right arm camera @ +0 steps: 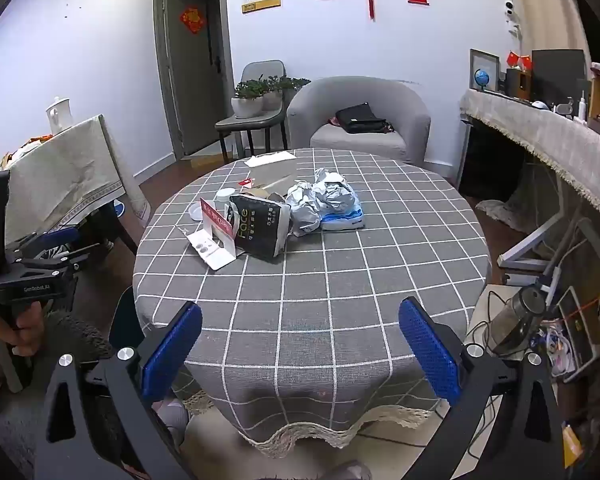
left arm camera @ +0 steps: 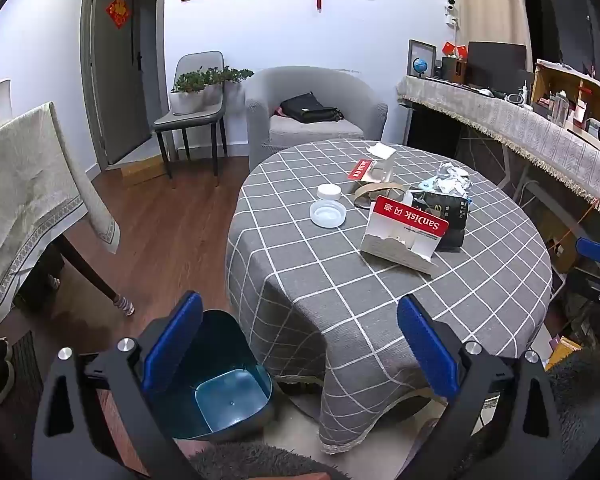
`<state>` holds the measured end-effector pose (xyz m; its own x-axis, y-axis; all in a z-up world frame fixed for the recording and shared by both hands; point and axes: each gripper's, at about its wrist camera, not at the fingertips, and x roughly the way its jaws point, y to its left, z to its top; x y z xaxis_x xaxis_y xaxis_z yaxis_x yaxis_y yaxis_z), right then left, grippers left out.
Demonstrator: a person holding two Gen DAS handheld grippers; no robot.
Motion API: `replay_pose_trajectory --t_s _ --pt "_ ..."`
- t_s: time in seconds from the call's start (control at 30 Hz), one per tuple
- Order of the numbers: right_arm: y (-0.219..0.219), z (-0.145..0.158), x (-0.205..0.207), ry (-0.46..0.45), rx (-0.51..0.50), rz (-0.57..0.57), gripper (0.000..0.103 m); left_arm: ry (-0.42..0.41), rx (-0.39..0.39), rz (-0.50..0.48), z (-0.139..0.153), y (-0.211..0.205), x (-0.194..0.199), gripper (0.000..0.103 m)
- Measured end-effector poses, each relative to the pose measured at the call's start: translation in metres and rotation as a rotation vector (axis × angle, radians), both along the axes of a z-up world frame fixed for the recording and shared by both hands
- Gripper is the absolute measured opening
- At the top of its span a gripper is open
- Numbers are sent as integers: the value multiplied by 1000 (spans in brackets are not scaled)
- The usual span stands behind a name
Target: Collect trash
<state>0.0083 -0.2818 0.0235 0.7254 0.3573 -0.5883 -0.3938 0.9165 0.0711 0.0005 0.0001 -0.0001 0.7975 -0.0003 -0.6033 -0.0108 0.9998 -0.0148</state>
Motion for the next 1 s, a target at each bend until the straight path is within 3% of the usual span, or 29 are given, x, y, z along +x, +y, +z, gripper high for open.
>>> replay_pose_trajectory --t_s 1.0 --pt "0 1 0 -3 7 0 100 0 15 8 -5 -1 2 99"
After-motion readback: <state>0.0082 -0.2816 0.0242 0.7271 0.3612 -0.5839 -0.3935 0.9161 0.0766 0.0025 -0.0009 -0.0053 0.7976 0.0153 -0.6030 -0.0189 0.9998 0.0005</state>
